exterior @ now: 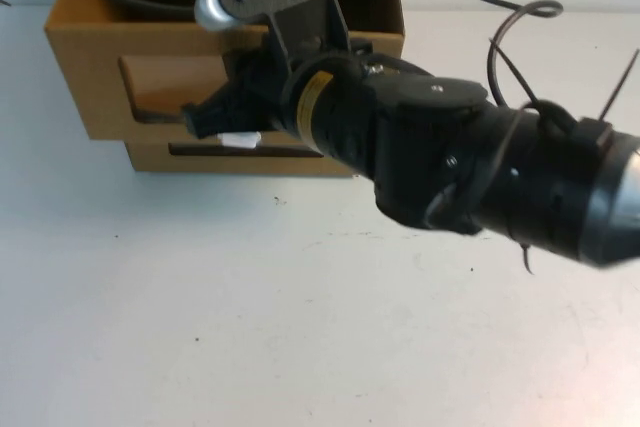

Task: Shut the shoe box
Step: Close the shoe box with your right arm

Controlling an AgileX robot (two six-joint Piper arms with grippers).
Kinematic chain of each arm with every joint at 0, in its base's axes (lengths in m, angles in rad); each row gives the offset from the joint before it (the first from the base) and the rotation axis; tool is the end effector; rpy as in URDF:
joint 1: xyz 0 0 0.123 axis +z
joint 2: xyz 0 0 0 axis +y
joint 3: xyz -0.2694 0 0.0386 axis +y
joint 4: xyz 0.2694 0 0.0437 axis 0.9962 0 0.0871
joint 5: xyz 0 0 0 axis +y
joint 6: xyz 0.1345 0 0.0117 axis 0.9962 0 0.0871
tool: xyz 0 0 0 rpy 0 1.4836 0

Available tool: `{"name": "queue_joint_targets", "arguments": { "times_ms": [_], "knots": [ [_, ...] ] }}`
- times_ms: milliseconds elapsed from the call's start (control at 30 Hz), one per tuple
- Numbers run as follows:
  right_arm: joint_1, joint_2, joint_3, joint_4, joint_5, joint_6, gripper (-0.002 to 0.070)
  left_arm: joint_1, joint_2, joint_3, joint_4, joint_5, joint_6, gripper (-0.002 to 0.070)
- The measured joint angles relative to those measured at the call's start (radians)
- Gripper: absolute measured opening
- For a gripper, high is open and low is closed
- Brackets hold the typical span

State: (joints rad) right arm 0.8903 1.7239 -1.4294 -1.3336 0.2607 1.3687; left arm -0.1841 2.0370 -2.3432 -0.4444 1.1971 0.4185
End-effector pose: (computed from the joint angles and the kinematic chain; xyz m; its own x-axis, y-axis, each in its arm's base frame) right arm 0.3256 0.3484 0.3121 -0.1935 -0.1727 -0.9658 -0.5928 0.8050 -0.0252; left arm 0.4701 -0.1425 0.3832 -0.5521 0.3302 -0.7656 0.6038 0.7916 -0.0941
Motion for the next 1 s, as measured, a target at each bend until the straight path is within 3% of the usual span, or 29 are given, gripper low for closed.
{"name": "queue_joint_targets", "arguments": {
  "times_ms": [1000],
  "knots": [
    [-0.170, 0.296, -0.365, -0.012, -0.157, 0.019, -0.0011, 0.000, 0.000, 0.000, 0.000, -0.004, -0.002, -0.0002]
  ]
}}
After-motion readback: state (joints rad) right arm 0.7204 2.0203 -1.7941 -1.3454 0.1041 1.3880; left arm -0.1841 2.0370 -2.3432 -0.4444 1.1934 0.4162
